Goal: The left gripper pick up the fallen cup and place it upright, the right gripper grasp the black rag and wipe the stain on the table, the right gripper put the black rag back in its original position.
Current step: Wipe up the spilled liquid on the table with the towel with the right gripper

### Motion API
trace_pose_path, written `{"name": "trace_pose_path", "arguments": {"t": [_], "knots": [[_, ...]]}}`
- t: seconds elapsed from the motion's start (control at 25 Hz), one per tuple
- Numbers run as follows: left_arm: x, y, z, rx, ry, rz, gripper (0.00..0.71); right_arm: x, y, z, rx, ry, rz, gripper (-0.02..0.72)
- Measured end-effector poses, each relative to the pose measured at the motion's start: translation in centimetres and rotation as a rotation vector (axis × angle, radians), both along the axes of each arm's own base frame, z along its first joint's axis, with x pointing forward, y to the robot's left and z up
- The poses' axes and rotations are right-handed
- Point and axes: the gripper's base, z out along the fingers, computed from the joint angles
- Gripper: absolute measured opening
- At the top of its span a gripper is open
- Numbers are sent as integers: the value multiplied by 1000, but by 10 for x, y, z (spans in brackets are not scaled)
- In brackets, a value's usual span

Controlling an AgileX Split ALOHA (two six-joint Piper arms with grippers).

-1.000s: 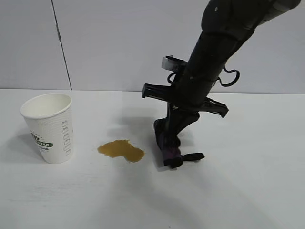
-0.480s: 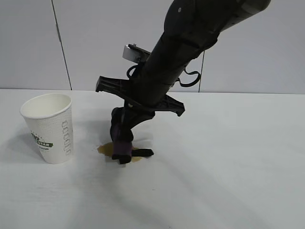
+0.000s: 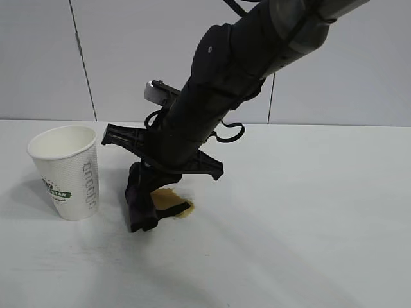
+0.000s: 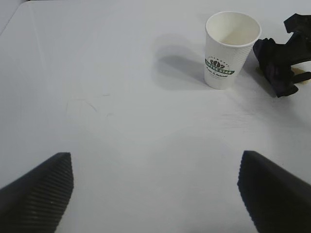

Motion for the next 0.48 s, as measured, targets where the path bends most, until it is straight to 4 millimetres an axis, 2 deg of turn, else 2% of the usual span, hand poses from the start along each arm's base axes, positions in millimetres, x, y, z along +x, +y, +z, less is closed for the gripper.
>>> {"name": "trace_pose_path", "arguments": {"t": [0.28,0.48], "knots": [[0,0,0,0,0,0,659,3,3,-18,47,38,-76,32],[0,0,0,0,0,0,659,4,4,-20,75,49,-110,32]]}}
